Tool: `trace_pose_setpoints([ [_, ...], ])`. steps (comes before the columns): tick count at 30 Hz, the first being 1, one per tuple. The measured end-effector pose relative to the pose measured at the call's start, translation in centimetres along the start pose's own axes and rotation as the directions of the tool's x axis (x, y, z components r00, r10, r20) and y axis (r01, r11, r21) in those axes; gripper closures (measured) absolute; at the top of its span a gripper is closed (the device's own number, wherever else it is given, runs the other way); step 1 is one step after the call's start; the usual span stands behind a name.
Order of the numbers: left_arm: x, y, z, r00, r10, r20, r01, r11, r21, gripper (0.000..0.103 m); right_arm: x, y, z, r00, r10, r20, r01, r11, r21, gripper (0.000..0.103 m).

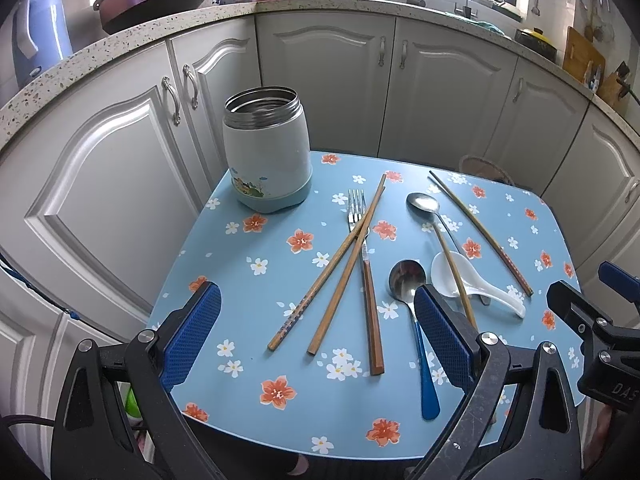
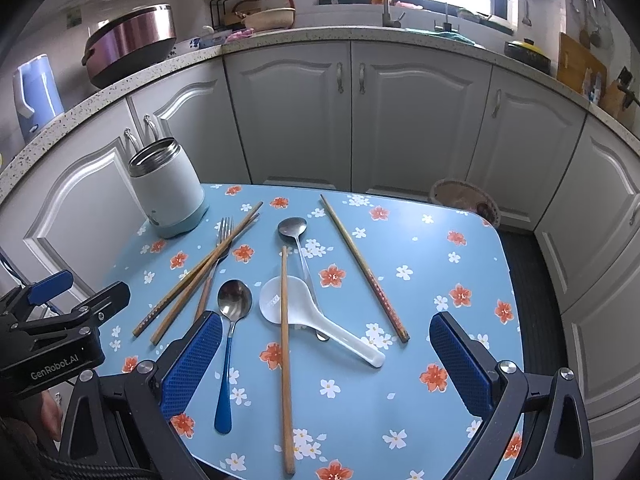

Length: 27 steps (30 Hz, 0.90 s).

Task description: Organize utensils

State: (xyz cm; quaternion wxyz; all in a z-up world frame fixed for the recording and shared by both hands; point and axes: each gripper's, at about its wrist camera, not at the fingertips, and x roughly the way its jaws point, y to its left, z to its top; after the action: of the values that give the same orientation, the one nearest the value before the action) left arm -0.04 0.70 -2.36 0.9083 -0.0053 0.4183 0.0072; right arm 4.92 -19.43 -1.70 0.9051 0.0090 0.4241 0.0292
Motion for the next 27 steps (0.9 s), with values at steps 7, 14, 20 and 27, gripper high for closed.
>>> trace_pose_setpoints([
  [7, 0.0, -0.1, -0.1, 1.000, -0.005, -0.006, 0.005, 1.000, -0.002, 0.005, 0.0, -0.1, 0.0, 1.000, -0.001, -0.003, 0.001, 1.000, 0.007, 0.000],
  [14, 0.8, 0.1, 0.0, 0.999, -0.025, -0.036, 0.025, 1.000, -0.007, 0.005, 0.2, -0.5, 0.1, 1.000, 0.004, -0.003, -0.004, 1.000, 0.003, 0.000],
  [20, 1.7, 1.5, 0.4, 0.996, -0.074, -0.059, 0.072, 0.997, -0.035, 0.006, 1.5, -2.0, 0.4, 0.999, 0.032, -0.031, -0.032, 0.999, 0.004, 0.000],
  [27, 3.3, 1.7, 0.3, 0.980, -0.145, -0.134, 0.140, 0.989, -0.047, 0.020, 4.7, -2.7, 1.2, 0.991, 0.084, -0.105, -0.089, 0.995, -0.045, 0.024],
])
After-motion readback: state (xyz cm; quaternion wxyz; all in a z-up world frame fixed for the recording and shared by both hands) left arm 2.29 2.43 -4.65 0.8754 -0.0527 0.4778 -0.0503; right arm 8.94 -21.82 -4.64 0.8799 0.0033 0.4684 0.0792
